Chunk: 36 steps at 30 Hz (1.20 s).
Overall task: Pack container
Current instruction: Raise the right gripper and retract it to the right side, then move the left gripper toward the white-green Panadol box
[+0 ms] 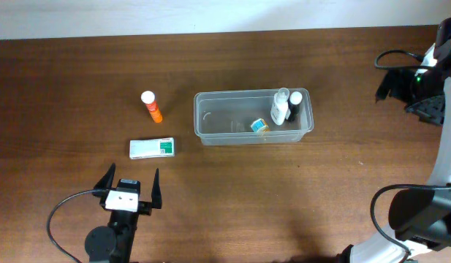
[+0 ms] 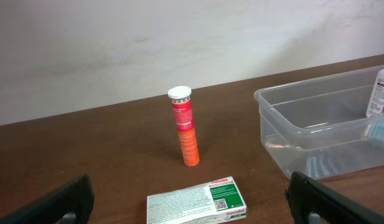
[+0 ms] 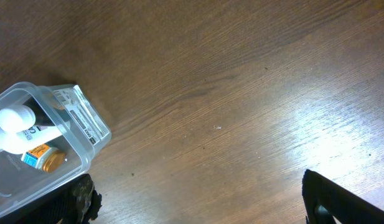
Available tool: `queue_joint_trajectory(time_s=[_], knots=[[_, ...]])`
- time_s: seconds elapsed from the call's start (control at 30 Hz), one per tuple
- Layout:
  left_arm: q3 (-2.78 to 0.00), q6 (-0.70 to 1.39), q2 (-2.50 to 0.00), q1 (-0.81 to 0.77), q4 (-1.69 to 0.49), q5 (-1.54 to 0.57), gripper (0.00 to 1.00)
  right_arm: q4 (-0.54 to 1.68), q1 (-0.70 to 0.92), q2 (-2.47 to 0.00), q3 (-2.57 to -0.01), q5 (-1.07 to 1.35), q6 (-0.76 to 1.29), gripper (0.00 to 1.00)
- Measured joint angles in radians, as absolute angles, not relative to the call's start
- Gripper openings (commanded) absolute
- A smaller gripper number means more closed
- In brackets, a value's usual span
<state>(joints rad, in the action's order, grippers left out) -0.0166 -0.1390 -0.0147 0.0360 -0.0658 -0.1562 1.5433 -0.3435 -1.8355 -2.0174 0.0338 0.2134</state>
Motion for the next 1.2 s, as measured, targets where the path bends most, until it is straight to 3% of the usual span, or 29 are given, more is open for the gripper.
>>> queue_joint_trajectory(time_s=[1.2], knots=[[-0.017, -0.139, -0.015, 0.036, -0.061, -0.214, 1.00, 1.543, -0.344, -1.835, -2.017, 0.034, 0.213, 0.98]])
